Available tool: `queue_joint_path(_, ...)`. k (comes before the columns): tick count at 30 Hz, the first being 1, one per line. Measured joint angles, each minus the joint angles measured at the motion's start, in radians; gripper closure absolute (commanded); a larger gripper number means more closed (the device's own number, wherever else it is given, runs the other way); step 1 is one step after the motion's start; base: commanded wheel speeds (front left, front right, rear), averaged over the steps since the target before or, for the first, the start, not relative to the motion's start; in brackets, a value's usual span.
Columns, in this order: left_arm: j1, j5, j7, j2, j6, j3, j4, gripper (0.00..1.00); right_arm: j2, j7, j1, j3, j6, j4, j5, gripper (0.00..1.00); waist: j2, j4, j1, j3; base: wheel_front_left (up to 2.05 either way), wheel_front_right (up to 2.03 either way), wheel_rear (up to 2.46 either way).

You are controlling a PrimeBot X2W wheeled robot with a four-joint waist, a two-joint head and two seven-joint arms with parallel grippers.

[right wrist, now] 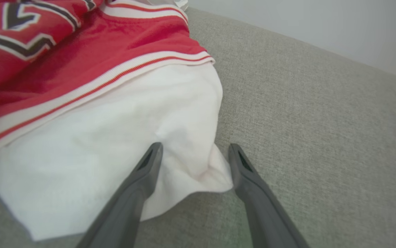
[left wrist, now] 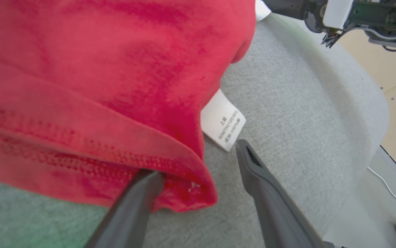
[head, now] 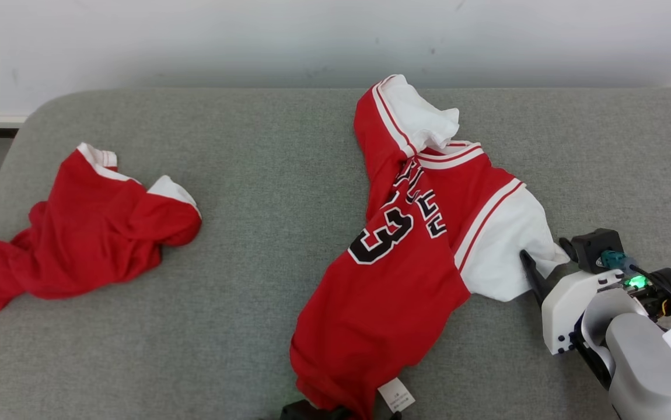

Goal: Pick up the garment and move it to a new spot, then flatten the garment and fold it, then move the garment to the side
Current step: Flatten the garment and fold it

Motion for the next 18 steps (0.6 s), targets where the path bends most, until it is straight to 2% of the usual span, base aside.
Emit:
queue_joint_path(9,-0.021,-0.026,-0.003,-0.002,-0.002,-0.034,0.02,0.0,-0.009,0.016,-0.059,0.046,0.001,0.099,0.03,0.0,0.0,0.024,0.0,0.007,0.0,0.0,0.0)
queue_joint_path(10,-0.028,-0.033,-0.007,-0.002,-0.002,-0.042,0.028,0.07,0.002,0.019,-0.063,0.064,-0.001,0.112,0.048,0.0,0.0,0.027,-0.0001,0.007,0.0,0.0,0.0)
queue_joint_path(11,-0.03,-0.035,-0.009,-0.002,-0.002,-0.045,0.033,0.35,0.006,0.027,-0.064,0.075,-0.004,0.114,0.063,0.03,0.0,0.028,-0.0001,0.006,0.0,0.0,0.0)
queue_joint_path(12,-0.032,-0.041,-0.009,-0.002,-0.002,-0.048,0.038,0.61,0.01,0.03,-0.063,0.084,-0.005,0.114,0.083,0.54,0.0,0.028,-0.0001,0.004,0.0,0.0,0.0)
queue_joint_path(13,-0.033,-0.044,-0.01,-0.002,-0.002,-0.05,0.041,0.84,0.017,0.03,-0.06,0.094,-0.005,0.108,0.119,0.84,0.0,0.028,-0.0001,0.002,0.0,0.0,0.0)
queue_joint_path(14,-0.035,-0.051,-0.01,-0.002,-0.002,-0.054,0.046,1.0,0.025,0.03,-0.054,0.103,-0.005,0.095,0.149,1.0,0.0,0.027,-0.0001,0.0,0.0,0.0,0.0)
queue_joint_path(18,-0.032,-0.149,0.012,0.003,-0.015,-0.04,0.057,1.0,0.041,-0.008,-0.01,0.09,0.001,0.011,0.331,1.0,0.0,0.023,0.0,-0.019,0.0,0.0,0.0)
